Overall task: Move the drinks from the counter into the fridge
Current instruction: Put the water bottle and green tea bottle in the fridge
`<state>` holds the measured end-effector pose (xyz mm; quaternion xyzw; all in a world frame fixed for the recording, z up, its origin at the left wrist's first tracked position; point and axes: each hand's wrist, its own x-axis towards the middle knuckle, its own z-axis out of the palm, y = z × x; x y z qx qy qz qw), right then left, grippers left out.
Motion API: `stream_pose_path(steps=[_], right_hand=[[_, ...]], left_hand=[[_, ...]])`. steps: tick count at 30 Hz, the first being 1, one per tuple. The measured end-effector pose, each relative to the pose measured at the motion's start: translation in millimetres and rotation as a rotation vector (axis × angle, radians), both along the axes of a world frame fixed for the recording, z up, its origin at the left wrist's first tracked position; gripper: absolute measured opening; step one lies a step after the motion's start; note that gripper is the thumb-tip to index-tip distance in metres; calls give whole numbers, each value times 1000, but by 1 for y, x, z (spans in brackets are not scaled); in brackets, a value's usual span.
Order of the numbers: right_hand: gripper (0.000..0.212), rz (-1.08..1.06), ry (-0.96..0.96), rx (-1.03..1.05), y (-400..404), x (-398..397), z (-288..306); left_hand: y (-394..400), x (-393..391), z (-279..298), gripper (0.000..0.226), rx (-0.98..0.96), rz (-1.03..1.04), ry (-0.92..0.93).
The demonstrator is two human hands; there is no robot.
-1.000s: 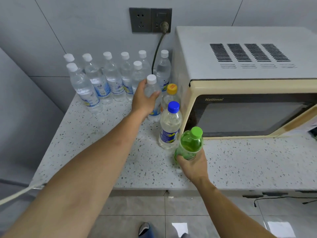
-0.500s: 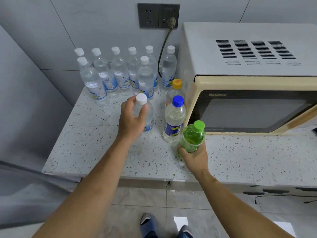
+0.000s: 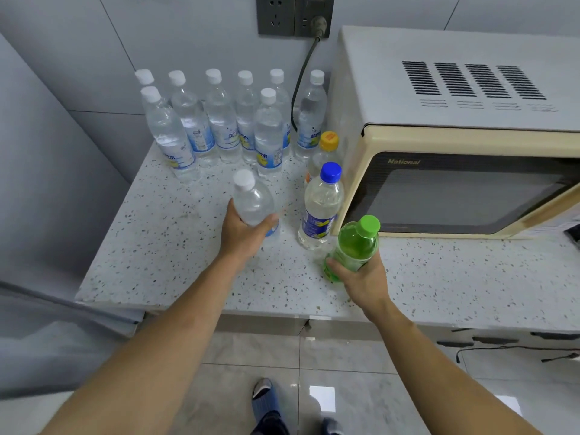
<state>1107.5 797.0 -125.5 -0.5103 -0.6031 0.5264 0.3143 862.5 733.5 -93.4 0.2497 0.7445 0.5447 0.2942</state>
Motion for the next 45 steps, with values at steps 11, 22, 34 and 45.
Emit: stream_pose_path(steps=[11,22,34,45], right_hand=[[61,250,223,-136,-37,35,13],[58,668,256,-646,-160,32,0],[33,1040,68,-879,-358,-51,0],[68,1328,-77,-763,-575,-152,19]], left_hand=[[-141,99,1,63,112,198,-694],[-310,208,-16,47,397,589,-1123],[-518,201,-17,55,700,922,-1104],[-715,145,2,45,706,1063,-797]])
